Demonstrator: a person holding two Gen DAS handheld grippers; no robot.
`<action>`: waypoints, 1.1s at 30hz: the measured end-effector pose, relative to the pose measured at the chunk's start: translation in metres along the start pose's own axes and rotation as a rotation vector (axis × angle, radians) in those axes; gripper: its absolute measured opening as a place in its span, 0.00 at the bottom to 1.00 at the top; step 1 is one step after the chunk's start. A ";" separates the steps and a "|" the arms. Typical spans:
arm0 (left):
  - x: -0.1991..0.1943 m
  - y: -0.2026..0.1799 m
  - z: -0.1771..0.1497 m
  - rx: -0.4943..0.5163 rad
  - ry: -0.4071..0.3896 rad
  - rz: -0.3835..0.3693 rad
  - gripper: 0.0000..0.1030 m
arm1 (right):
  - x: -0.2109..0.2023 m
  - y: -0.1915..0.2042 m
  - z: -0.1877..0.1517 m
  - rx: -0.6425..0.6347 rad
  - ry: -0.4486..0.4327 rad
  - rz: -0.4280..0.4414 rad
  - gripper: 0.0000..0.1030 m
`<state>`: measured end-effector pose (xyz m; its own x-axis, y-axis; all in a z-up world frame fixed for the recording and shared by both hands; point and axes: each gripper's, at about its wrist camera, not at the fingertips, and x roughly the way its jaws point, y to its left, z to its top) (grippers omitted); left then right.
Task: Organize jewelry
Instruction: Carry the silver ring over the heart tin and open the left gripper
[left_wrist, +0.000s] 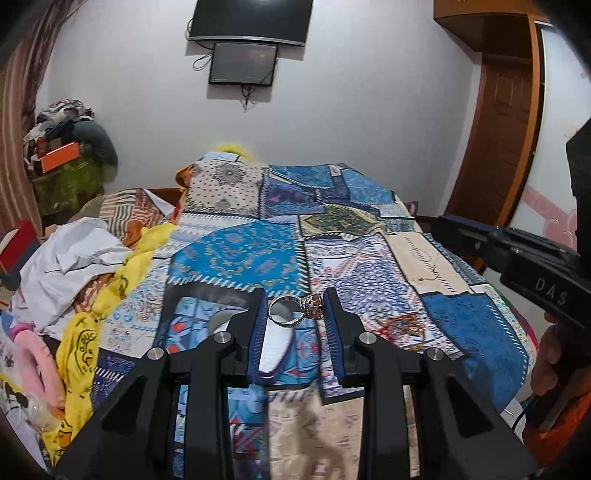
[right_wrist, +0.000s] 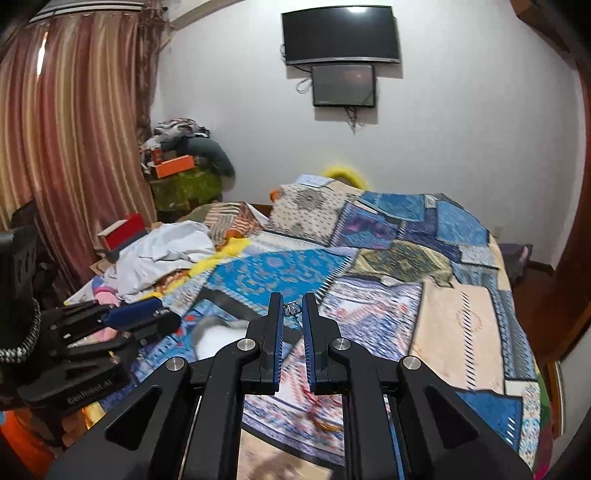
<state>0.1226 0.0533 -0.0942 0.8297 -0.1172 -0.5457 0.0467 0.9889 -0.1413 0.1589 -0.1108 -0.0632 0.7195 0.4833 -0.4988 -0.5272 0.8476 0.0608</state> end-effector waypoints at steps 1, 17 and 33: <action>0.000 0.002 -0.001 -0.001 0.002 0.003 0.29 | 0.002 0.004 0.001 -0.006 -0.001 0.009 0.09; 0.070 0.052 -0.028 -0.037 0.172 0.028 0.29 | 0.088 0.036 -0.004 -0.019 0.164 0.127 0.09; 0.095 0.051 -0.040 -0.015 0.243 -0.027 0.29 | 0.144 0.040 -0.026 0.036 0.348 0.223 0.09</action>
<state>0.1817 0.0893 -0.1858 0.6703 -0.1643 -0.7237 0.0578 0.9838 -0.1698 0.2297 -0.0127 -0.1551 0.3903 0.5584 -0.7321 -0.6324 0.7404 0.2276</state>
